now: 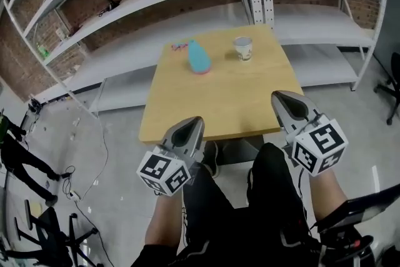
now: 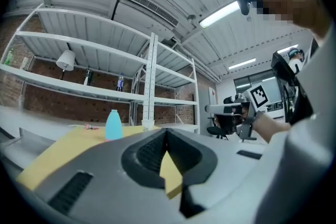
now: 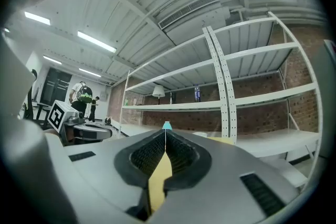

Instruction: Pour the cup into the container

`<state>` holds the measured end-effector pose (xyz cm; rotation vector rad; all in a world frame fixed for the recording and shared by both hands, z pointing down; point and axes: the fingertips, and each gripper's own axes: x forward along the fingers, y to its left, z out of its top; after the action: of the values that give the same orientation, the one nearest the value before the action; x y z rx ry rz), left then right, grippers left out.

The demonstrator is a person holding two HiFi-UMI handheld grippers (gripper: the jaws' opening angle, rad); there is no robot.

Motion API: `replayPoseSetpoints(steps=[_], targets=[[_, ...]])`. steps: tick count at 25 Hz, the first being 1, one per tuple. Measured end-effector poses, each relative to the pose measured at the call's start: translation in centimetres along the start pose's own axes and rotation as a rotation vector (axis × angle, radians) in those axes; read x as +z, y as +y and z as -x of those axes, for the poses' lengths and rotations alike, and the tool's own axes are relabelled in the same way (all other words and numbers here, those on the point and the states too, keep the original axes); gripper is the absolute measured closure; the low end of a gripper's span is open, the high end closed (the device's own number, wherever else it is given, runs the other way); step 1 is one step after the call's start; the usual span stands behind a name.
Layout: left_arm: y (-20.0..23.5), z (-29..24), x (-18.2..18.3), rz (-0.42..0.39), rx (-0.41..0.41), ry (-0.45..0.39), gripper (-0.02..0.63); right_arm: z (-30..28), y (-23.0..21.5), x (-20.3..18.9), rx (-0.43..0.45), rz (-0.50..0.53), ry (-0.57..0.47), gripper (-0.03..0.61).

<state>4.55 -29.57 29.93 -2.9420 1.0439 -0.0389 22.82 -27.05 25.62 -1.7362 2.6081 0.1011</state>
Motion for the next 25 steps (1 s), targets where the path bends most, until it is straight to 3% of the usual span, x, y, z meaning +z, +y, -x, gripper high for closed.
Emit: replayPoseSetpoints(steps=[6, 16, 25], targets=[[5.0, -4.6, 0.3, -0.013, -0.012, -0.012, 0.612, -6.3, -3.1, -0.6, 0.002, 0.008, 0.023, 0.575], [9.7, -11.3, 0.5, -0.006, -0.061, -0.001, 0.612, -13.8, -8.6, -0.6, 0.025, -0.014, 0.037, 0.571], [12.4, -14.3, 0.3, -0.018, -0.149, 0.033, 0.612, -19.3, -11.9, -2.4, 0.103, -0.032, 0.108, 0.422]])
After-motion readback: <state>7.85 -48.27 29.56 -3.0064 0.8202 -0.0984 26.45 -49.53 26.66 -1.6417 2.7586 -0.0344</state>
